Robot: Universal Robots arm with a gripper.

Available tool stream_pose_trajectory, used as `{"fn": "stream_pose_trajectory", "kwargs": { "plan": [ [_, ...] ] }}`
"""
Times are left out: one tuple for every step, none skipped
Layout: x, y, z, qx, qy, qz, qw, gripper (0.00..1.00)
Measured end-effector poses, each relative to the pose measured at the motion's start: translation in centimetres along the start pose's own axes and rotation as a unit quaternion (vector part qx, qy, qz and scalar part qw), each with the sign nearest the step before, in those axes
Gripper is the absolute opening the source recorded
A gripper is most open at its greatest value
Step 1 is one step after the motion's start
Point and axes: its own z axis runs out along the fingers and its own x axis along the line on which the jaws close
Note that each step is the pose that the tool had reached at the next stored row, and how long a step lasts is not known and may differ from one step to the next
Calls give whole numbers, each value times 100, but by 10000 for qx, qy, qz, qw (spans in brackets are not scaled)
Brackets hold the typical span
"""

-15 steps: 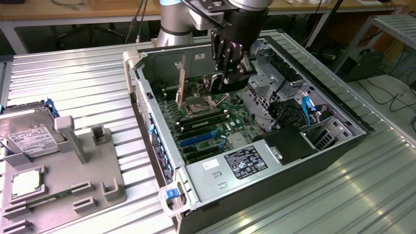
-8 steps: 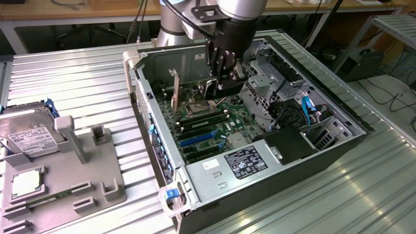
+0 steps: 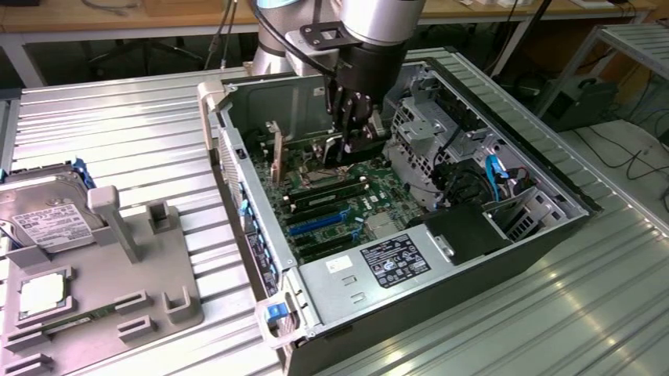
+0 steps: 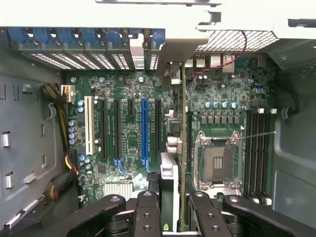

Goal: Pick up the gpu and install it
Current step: 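Insert the gpu into the slot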

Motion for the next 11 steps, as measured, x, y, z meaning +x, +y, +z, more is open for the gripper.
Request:
{"fn": "stream_pose_trajectory", "kwargs": {
  "plan": [
    [20, 1, 10, 0, -1, -1, 10000, 28],
    [37, 2, 18, 0, -1, -2, 10000, 28],
    [51, 2, 26, 0, -1, -2, 10000, 28],
    [67, 2, 34, 0, -1, -3, 10000, 28],
    [84, 2, 42, 0, -1, -4, 10000, 28],
    [97, 2, 48, 0, -1, -5, 10000, 28],
    [110, 3, 54, 1, -2, -7, 10000, 28],
    [120, 4, 63, 0, -1, -8, 10000, 28],
    [125, 7, 75, 1, -2, -8, 10000, 28],
    [127, 14, 87, 1, -1, -8, 10000, 28],
    [129, 27, 106, 0, -1, -9, 10000, 28]
  ]
}}
